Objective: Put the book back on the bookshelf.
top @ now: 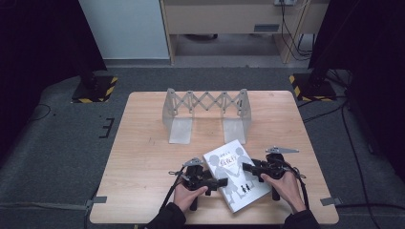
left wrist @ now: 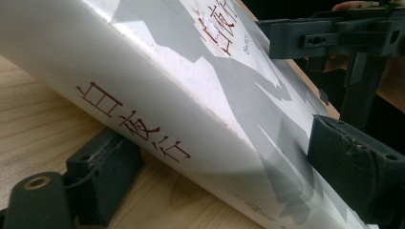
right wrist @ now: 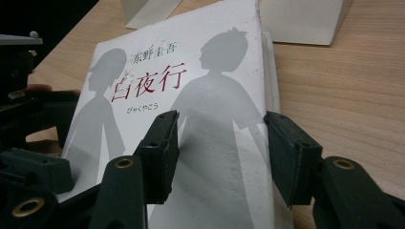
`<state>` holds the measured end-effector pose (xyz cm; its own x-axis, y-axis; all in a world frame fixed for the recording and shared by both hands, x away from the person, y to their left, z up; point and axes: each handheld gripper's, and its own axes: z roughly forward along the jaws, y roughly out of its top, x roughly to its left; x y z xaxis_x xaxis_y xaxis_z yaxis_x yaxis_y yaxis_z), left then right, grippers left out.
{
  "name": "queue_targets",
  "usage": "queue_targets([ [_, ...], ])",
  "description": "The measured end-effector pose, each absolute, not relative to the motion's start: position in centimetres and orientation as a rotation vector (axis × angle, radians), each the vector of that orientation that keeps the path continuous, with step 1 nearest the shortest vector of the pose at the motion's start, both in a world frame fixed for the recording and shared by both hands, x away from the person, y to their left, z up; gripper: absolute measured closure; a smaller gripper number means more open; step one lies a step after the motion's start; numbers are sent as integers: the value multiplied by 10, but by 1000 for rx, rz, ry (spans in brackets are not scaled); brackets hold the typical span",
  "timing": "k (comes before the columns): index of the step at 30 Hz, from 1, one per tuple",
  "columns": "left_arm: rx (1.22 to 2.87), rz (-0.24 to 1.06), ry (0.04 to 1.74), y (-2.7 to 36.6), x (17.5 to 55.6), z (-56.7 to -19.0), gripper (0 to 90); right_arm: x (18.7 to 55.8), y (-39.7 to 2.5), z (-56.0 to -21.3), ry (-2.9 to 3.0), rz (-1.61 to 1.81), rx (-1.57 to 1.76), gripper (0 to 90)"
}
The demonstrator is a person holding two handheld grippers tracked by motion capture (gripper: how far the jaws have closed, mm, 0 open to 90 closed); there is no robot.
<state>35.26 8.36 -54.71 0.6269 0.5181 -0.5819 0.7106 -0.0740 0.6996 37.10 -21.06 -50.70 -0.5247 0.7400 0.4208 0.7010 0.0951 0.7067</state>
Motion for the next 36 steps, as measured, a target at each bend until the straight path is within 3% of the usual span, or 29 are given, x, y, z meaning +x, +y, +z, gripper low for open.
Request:
queue_targets([
  [10, 1704, -231, 1025, 90, 355, -543, 181, 368, -210, -503, 2297, 1460, 1481, 506],
  [17, 1667, -112, 990, 98, 355, -525, 243, 367, -209, -497, 2248, 1543, 1408, 527],
  [36, 1532, -113, 915, 100, 353, -511, 407, 364, -201, -490, 2233, 1730, 1287, 557],
])
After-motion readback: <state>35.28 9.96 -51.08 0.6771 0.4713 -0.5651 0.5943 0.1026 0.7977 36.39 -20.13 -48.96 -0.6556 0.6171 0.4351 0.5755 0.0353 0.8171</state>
